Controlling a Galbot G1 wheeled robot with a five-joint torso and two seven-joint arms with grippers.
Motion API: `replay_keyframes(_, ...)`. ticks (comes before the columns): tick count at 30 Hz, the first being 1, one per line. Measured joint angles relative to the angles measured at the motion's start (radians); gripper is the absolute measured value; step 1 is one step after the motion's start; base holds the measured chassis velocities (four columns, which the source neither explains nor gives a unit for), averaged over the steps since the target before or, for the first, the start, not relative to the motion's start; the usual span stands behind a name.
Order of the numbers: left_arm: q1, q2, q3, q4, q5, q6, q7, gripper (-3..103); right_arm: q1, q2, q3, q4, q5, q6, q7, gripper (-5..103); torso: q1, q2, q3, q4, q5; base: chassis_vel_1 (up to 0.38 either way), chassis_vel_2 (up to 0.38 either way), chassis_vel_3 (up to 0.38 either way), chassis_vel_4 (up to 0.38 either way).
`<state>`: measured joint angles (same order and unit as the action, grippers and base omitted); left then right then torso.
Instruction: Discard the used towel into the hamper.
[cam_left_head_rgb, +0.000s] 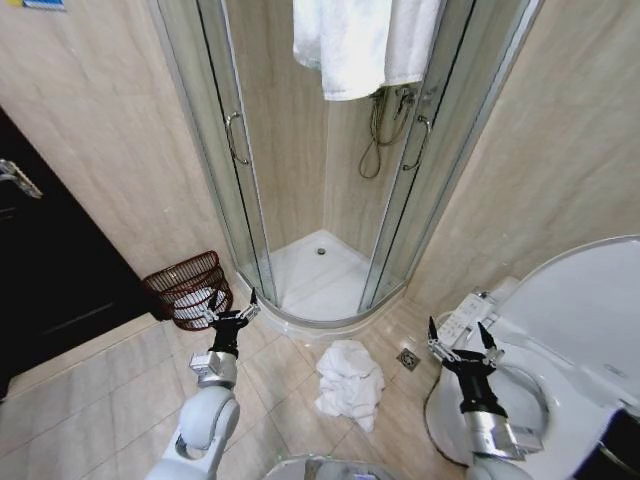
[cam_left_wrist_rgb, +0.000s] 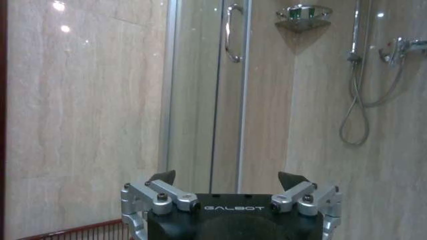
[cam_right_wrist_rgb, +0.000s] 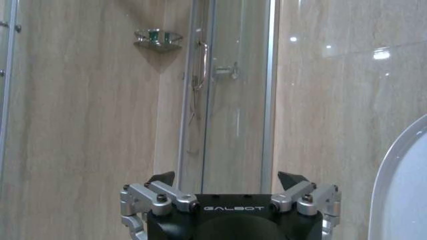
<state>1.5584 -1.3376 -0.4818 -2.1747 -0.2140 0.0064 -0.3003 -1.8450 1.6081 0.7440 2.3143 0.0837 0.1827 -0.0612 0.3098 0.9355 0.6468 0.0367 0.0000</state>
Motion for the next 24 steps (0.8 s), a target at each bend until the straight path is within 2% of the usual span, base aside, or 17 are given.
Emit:
replay_keyframes(17, -0.005, 0.007, -0.009, -0.005, -0.009, 0.006, -0.002, 100, 0.018, 0.000, -0.008, -0.024, -0.005, -0.004, -0.007, 100, 0.035, 0.079, 0.044, 0.0000, -0.0001, 0.000, 0.000, 0.000, 0.000)
replay_keyframes(24, -0.030, 0.008, -0.003, -0.018, -0.010, 0.035, 0.001, 100, 0.016, 0.000, -0.003, -0.016, -0.005, -0.005, -0.008, 100, 0.051, 0.116, 0.064, -0.0001, -0.0001, 0.000, 0.000, 0.000, 0.000)
